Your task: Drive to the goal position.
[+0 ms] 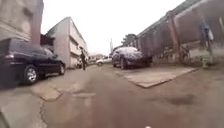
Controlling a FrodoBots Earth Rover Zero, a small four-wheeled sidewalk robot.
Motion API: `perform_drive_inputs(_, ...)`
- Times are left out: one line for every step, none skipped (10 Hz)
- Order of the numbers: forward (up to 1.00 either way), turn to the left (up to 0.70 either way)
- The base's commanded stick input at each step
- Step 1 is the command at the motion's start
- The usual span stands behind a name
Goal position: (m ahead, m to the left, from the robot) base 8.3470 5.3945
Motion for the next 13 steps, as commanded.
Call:
perform_drive_inputs(0.7, 0.0)
perform_drive_inputs(0.7, 0.0)
perform_drive_inputs(0.7, 0.0)
perform_drive_inputs(0.7, 0.0)
perform_drive_inputs(0.7, 0.0)
perform_drive_inputs(0.7, 0.0)
perform_drive_inputs(0.7, 0.0)
perform_drive_inputs(0.7, 0.0)
perform_drive_inputs(0.7, 0.0)
perform_drive_inputs(0.7, 0.0)
perform_drive_inputs(0.7, 0.0)
perform_drive_inputs(0.7, 0.0)
perform_drive_inputs(0.7, 0.0)
